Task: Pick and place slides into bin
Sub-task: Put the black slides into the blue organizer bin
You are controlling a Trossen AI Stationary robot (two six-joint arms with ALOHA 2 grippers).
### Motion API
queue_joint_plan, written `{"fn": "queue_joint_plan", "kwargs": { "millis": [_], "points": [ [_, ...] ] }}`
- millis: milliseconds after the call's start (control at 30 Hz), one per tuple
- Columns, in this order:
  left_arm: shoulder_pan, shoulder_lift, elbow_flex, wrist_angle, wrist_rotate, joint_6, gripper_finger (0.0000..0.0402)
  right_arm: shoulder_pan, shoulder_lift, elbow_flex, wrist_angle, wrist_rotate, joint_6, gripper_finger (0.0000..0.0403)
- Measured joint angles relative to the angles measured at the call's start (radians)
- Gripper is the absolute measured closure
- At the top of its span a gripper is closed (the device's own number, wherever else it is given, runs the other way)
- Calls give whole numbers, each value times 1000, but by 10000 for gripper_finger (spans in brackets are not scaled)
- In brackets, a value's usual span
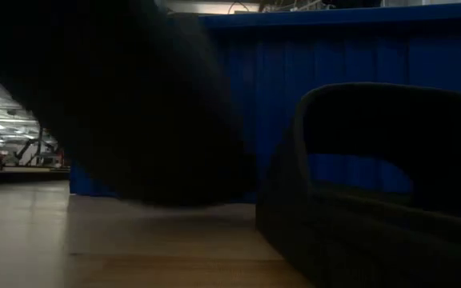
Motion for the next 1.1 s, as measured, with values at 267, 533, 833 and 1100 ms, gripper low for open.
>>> {"fn": "queue_joint_plan", "kwargs": {
  "millis": [267,533,833,1100],
  "points": [
    [42,-277,0,127,149,-7,398,0,0,0,0,0,-2,166],
    [116,-529,1,125,-233,176,399,0,0,0,0,0,1,166],
    [400,-555,2,-44,-571,508,399,0,0,0,1,1,52,166],
    [713,-425,1,-28,-467,691,399,0,0,0,1,3,124,166]
  ]
}}
